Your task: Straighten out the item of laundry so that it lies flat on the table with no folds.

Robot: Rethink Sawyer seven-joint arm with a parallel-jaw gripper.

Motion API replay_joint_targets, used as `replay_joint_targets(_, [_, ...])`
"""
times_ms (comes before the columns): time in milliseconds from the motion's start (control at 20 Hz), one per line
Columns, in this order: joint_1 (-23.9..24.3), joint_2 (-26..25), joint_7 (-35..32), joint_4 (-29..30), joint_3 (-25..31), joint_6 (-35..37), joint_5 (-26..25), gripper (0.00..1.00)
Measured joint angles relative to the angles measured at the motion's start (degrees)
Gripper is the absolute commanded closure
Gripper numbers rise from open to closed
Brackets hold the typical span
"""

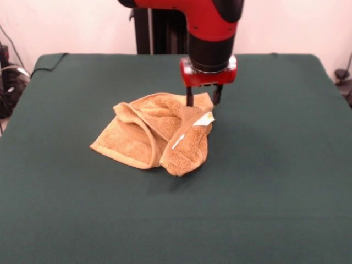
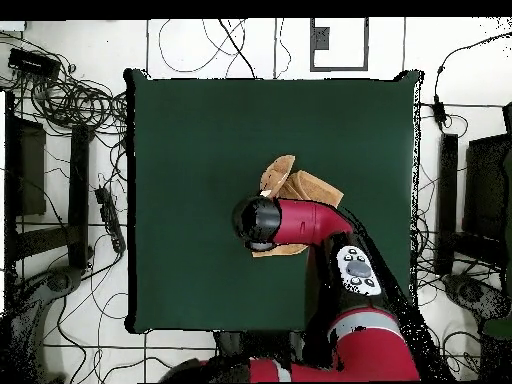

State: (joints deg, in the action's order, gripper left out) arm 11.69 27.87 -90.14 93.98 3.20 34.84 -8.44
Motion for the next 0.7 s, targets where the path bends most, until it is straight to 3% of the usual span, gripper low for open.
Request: replay_joint_targets(700, [-1.5, 0.1, 0.0, -0.1, 0.0, 0.0, 2.7, 0.00])
